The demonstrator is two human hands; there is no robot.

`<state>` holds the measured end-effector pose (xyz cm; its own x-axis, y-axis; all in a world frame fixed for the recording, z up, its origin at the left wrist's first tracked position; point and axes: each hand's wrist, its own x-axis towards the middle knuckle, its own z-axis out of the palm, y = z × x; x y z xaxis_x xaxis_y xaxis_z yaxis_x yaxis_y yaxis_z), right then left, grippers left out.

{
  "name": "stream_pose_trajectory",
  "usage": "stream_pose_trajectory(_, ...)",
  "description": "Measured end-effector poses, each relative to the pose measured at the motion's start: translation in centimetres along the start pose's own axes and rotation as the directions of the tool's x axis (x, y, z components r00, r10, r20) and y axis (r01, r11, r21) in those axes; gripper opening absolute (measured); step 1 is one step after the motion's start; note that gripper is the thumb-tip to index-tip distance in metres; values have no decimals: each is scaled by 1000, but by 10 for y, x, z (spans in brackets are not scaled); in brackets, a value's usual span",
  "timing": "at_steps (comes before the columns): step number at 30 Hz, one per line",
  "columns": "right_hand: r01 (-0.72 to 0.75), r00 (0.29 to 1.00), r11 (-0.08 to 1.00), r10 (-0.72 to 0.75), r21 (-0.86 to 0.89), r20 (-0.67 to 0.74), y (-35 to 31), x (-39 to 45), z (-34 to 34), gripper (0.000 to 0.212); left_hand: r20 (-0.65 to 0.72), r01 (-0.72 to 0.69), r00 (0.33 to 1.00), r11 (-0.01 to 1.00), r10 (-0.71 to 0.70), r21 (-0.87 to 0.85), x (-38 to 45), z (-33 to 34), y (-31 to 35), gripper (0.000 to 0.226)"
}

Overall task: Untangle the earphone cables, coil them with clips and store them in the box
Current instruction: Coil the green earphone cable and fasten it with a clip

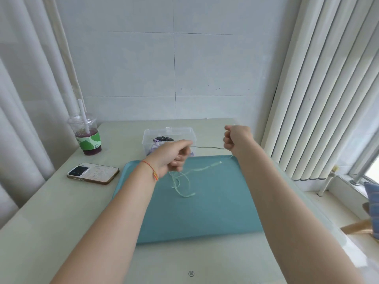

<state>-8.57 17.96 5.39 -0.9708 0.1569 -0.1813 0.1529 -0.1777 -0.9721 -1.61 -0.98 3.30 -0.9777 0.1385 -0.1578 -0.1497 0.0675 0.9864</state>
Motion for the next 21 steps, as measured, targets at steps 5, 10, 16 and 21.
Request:
stream_pose_trajectory(5, 2, 999, 746, 22, -666, 28, 30, 14, -12, 27, -209, -113, 974, 986, 86, -123, 1, -31, -5, 31)
stream_pose_trajectory(10, 332, 922, 191, -273, -924, 274, 32, -13, 20, 17, -188, -107, 972, 978, 141, 180, 0, -17, -2, 19)
stream_pose_trajectory(16, 643, 722, 478, -118, -598, 682, 13, -49, 48, 28, -148, -111, 978, 972, 144, 209, 5, -12, 0, 34)
stream_pose_trajectory(21, 579, 765, 576, -139, -577, 629, 17, -35, 34, 11, -105, -119, 984, 970, 144, 214, 8, -17, -6, 27)
